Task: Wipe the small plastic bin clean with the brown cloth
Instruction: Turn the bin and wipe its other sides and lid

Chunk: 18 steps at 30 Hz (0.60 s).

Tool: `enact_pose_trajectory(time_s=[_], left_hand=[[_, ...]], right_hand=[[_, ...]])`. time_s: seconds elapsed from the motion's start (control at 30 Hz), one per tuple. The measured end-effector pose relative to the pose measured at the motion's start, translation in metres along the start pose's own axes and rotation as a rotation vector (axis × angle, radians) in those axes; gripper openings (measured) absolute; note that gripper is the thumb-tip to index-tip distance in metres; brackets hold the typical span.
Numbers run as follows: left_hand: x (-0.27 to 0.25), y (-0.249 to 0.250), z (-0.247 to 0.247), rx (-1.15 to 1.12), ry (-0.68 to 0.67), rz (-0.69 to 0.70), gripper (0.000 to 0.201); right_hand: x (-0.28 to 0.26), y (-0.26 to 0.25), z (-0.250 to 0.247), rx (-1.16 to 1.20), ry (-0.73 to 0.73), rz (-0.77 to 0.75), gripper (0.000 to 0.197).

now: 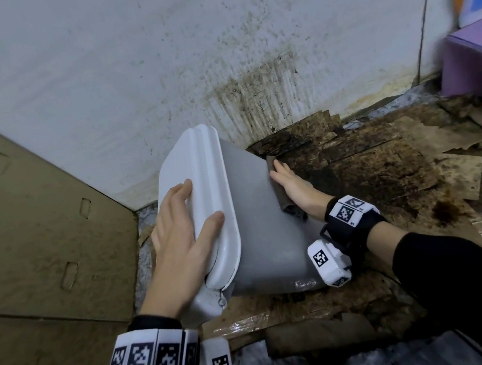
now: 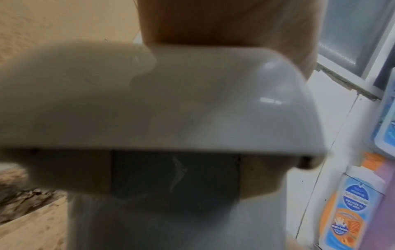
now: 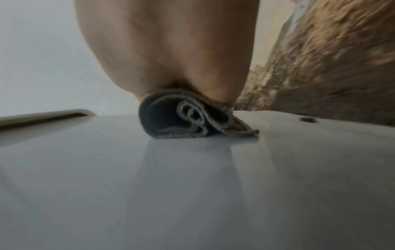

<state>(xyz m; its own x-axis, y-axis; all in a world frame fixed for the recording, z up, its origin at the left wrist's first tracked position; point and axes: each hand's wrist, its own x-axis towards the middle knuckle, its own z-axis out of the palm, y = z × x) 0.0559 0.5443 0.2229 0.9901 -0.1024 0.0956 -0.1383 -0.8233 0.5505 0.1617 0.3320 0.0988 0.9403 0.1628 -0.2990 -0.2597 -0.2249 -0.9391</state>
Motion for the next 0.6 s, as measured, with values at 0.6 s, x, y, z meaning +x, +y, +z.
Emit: enact_pose_trajectory(time_s=[0.6], left_hand=[[0.003, 0.005, 0.004, 0.002, 0.009, 0.008, 0.070]], right_hand=[[-0.038, 0.022, 0.015, -0.149, -0.031, -0.221, 0.054]])
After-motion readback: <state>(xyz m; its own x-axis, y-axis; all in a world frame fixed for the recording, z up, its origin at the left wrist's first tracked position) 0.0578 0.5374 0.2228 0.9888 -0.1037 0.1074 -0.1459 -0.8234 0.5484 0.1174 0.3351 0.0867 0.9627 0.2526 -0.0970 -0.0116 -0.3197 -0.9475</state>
